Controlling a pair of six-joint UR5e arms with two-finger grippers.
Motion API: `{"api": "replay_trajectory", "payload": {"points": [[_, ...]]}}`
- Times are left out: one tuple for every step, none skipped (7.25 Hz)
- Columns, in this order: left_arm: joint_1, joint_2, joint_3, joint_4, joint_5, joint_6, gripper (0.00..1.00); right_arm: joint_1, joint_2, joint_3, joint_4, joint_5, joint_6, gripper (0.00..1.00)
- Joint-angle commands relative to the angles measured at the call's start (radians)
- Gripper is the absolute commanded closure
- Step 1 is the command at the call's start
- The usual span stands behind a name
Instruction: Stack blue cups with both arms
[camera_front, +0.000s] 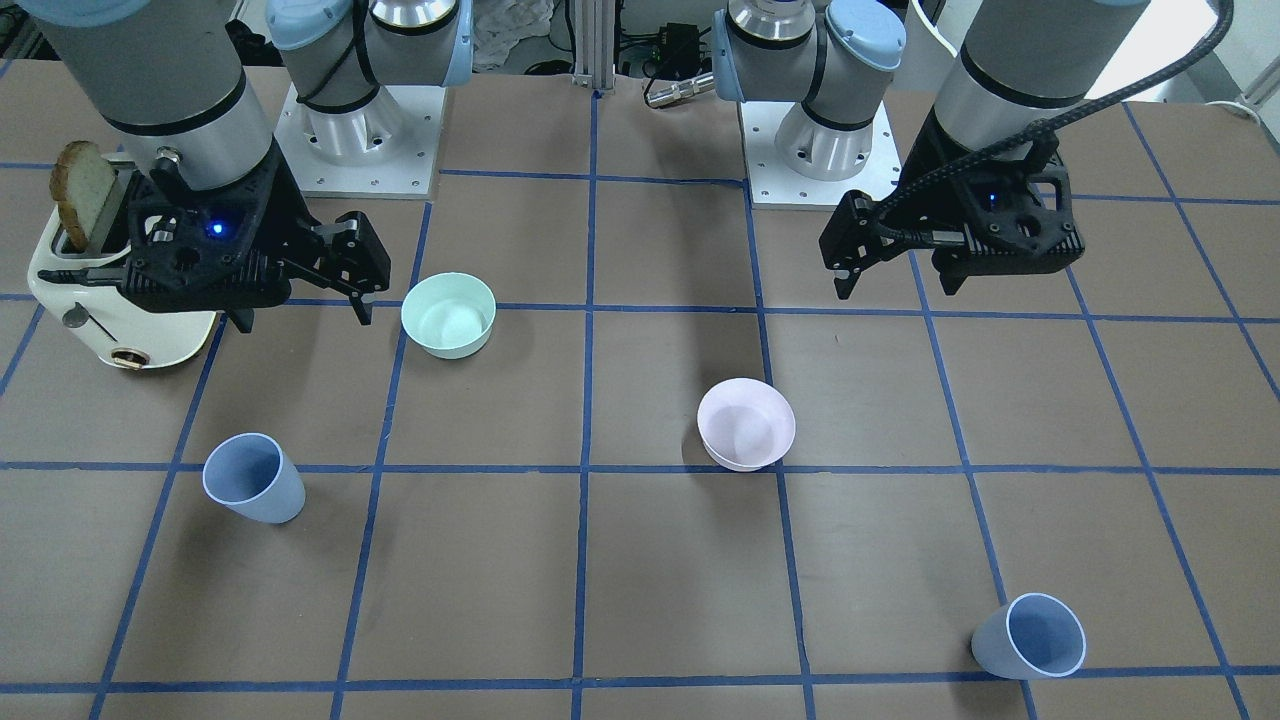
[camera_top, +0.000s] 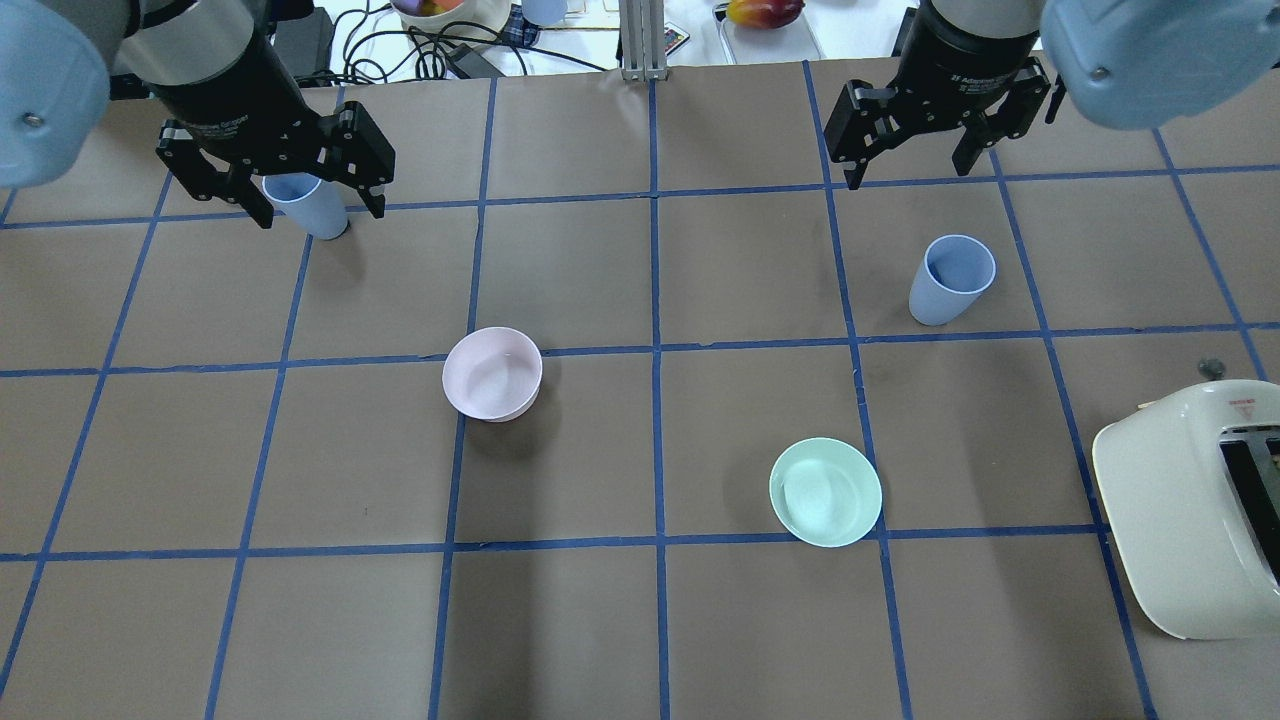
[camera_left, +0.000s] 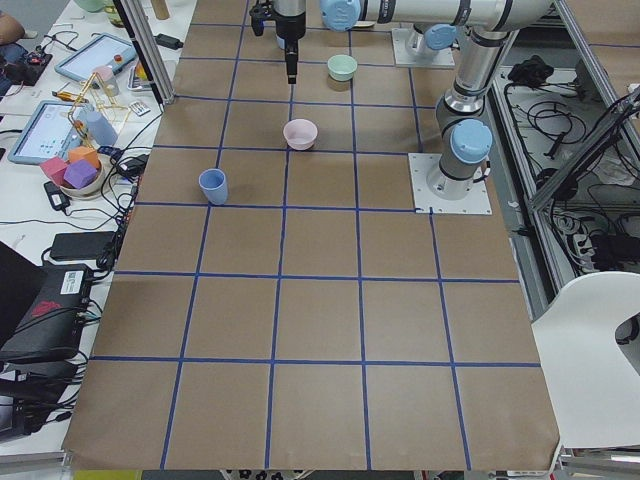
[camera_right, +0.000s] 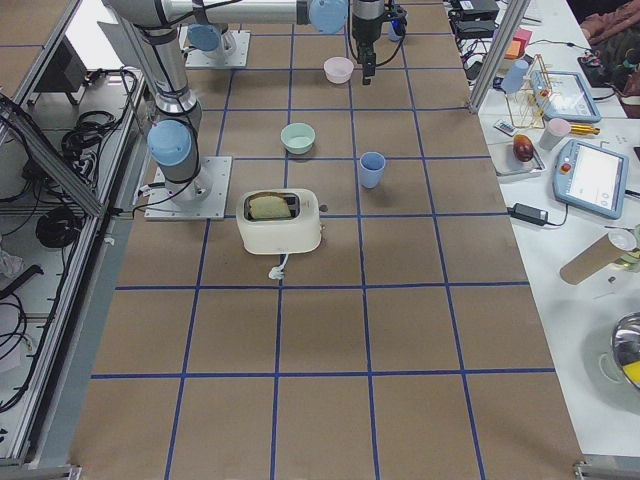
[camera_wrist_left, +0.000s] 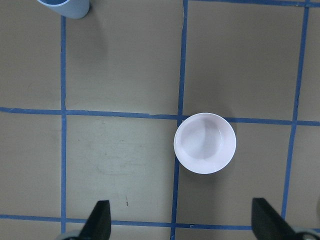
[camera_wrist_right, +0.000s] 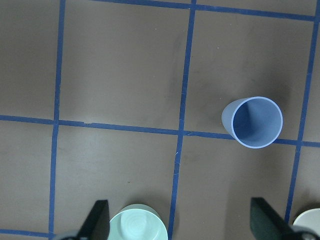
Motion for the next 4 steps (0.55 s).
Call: {"api": "replay_trajectory", "payload": {"points": [[-0.004,0.001,0.002,0.006,-0.005,0.0,0.0,0.0,-0.001,0.0,0.0,0.0,0.0,0.0],[-0.004,0.001,0.002,0.006,-0.004,0.0,0.0,0.0,0.001,0.0,0.0,-0.001,0.0,0.0],[-0.004,0.004,0.002,0.006,-0.005,0.0,0.0,0.0,-0.001,0.0,0.0,0.0,0.0,0.0],[-0.002,0.007,0.002,0.006,-0.002,0.0,0.0,0.0,-0.001,0.0,0.002,-0.001,0.0,0.0]]}}
